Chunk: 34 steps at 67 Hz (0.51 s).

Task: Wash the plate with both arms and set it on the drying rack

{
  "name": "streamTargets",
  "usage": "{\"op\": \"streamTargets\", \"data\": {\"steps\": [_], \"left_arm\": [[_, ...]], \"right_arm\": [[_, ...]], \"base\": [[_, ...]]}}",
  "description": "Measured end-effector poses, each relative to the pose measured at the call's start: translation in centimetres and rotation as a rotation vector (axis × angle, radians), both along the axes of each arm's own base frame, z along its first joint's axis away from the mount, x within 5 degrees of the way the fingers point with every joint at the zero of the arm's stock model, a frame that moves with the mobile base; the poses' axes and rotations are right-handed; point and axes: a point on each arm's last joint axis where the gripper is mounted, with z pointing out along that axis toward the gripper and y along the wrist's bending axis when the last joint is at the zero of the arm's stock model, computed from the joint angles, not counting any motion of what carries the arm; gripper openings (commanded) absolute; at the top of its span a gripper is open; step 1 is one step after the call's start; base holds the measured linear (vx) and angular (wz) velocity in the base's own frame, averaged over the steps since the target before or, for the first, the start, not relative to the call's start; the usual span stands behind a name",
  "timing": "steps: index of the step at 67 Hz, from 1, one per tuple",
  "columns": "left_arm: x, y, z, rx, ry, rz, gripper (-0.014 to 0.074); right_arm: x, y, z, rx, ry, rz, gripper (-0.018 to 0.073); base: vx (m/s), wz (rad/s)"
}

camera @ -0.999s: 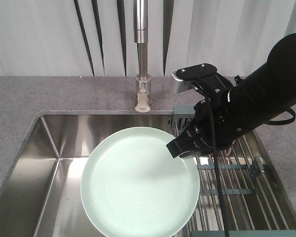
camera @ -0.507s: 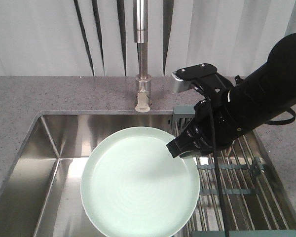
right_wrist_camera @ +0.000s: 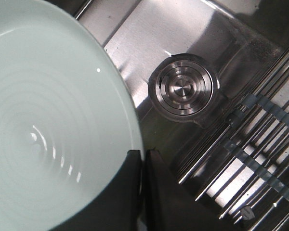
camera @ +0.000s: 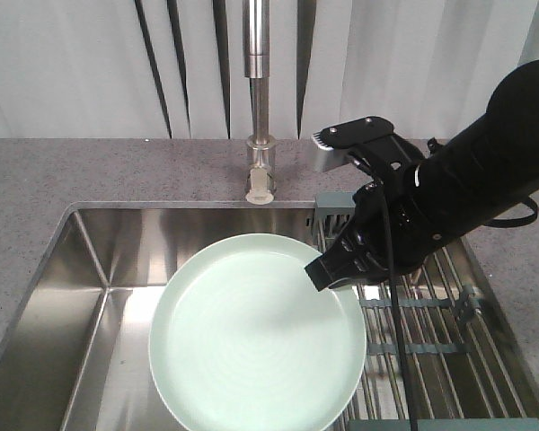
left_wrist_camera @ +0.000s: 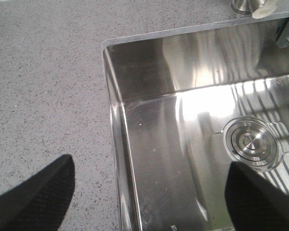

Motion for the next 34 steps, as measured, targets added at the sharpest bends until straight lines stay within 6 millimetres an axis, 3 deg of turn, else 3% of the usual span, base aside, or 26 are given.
{"op": "streamTargets", "data": {"steps": [16, 27, 34], "left_arm": [[0.0, 0.0, 0.0, 0.0, 0.0, 0.0, 0.0585], [0.0, 0.0, 0.0, 0.0, 0.0, 0.0, 0.0585], [0.0, 0.0, 0.0, 0.0, 0.0, 0.0, 0.0585]], "right_arm": [[0.3, 0.1, -0.6, -0.025, 0.005, 0.042, -0.0001], [1.6, 0.7, -2.2, -0.046, 0.033, 0.041, -0.0001], [2.6, 1.2, -2.3, -0.046, 0.025, 0.043, -0.0001]], "base": [[0.0, 0.0], [0.0, 0.0], [0.0, 0.0]]}}
